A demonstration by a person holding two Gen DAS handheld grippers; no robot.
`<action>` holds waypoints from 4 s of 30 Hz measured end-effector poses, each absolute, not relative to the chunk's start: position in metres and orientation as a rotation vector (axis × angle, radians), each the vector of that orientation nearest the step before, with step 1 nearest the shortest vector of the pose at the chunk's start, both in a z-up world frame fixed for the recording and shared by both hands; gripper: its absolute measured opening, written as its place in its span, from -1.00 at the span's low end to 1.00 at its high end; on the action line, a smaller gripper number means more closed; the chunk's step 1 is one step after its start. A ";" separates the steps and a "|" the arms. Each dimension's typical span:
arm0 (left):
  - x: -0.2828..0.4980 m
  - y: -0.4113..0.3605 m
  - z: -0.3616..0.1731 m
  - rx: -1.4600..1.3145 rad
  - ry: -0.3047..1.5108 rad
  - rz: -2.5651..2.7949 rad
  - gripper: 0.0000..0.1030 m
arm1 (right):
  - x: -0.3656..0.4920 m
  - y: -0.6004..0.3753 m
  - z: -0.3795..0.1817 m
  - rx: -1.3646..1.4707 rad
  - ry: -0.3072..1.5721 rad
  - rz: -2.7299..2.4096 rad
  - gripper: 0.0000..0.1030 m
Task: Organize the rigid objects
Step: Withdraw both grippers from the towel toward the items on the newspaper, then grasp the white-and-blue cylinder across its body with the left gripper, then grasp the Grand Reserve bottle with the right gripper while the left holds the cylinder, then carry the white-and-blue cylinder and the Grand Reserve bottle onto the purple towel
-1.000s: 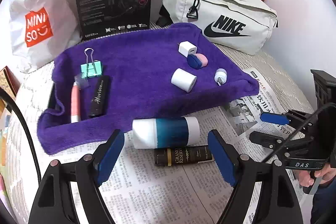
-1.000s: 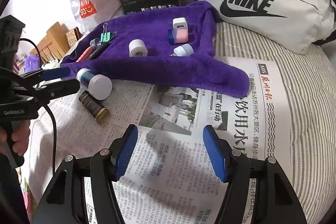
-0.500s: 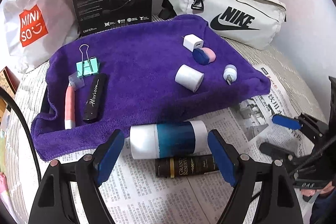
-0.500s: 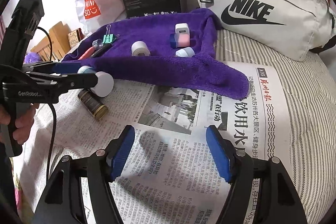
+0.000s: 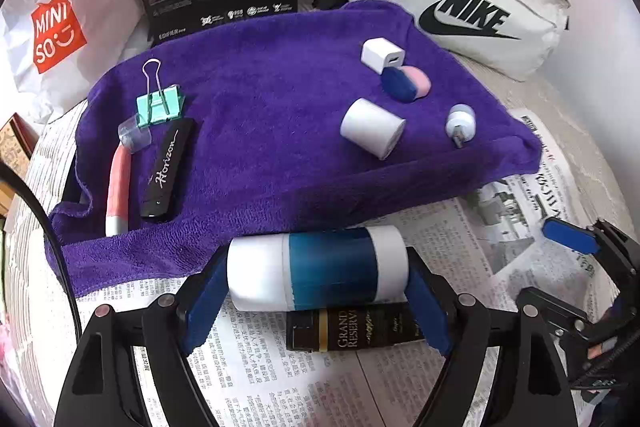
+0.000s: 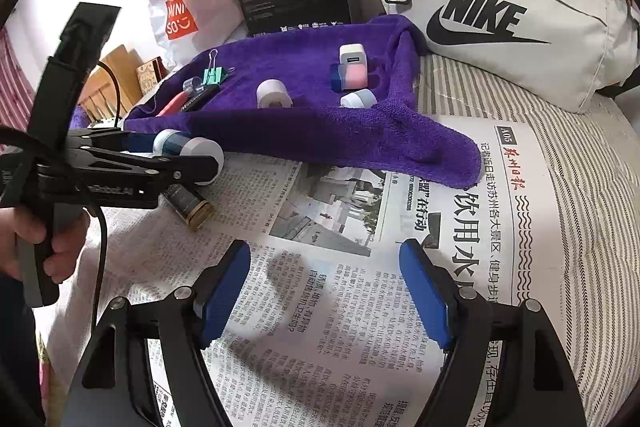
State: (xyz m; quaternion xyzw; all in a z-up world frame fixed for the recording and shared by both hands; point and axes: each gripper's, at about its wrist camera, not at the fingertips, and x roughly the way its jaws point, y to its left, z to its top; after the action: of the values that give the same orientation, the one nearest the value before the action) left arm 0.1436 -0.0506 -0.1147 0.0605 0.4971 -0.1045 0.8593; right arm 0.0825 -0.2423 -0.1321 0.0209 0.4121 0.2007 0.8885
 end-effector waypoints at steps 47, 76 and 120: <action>0.103 0.080 -0.113 -0.046 1.020 -0.087 0.48 | 0.111 -0.112 -0.127 -0.327 0.878 0.676 0.04; 0.102 0.065 -0.118 0.029 1.038 -0.068 0.44 | 0.108 -0.141 -0.123 -0.347 1.040 0.508 -0.53; 0.110 0.052 -0.060 -0.024 0.965 -0.152 0.45 | 0.139 -0.181 -0.067 -0.123 1.017 0.461 -0.55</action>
State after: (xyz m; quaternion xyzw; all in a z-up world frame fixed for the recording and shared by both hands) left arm 0.1103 0.0519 -0.0597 -0.0114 0.4635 -0.0732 0.8830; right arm 0.1393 -0.1807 -0.0672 -0.0583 0.4821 0.2188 0.8464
